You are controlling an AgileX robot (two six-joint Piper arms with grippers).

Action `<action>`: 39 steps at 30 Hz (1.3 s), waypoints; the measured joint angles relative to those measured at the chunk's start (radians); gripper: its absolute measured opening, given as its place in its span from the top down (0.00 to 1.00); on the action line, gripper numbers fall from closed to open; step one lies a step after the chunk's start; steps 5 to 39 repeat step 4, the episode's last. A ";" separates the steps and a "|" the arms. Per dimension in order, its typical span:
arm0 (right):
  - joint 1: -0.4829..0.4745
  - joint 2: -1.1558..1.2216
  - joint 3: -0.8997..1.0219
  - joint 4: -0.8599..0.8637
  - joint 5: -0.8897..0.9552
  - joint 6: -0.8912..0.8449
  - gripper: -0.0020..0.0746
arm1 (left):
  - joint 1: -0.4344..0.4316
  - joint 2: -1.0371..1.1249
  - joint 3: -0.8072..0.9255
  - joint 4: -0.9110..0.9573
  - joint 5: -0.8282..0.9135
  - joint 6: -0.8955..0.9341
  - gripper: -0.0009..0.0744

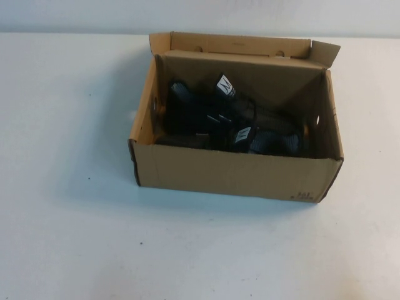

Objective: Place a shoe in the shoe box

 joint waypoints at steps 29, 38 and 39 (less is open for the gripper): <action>0.000 0.000 0.000 -0.003 0.000 0.004 0.99 | 0.000 0.000 0.000 0.000 0.000 0.000 0.99; 0.000 0.000 0.000 -0.003 0.000 0.004 0.99 | 0.000 0.000 0.000 0.000 0.000 0.000 0.99; 0.000 0.000 0.000 -0.003 0.000 0.004 0.99 | 0.000 0.000 0.000 0.000 0.000 0.000 0.99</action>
